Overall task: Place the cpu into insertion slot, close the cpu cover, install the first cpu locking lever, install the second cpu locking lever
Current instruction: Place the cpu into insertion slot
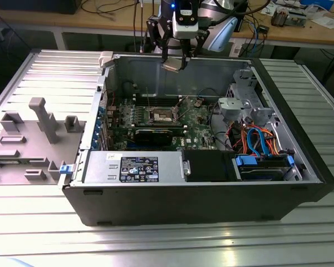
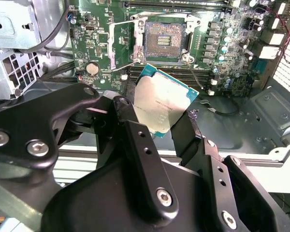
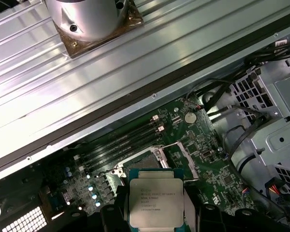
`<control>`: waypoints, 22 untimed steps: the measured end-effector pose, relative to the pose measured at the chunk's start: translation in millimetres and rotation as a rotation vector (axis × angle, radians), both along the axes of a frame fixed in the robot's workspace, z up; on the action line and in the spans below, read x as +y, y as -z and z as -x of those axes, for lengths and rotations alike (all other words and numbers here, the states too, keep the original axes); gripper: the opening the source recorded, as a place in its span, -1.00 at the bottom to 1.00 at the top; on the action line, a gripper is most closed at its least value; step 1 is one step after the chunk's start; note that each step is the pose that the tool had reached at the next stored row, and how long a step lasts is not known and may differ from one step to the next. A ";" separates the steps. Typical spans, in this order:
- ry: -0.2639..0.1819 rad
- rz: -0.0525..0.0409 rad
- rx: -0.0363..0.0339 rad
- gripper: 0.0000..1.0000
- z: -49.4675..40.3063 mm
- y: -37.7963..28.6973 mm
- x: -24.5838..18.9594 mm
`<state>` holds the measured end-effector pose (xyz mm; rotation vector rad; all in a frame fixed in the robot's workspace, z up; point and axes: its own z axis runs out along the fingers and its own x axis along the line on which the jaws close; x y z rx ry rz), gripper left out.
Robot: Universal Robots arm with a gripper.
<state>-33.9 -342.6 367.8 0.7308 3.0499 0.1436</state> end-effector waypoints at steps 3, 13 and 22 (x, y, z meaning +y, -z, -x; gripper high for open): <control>0.011 0.0000 -0.0001 0.08 0.0 0.0 0.0; 0.052 0.0000 0.0000 0.08 0.0 0.1 0.0; 0.062 0.0000 0.0000 0.08 0.0 0.1 0.0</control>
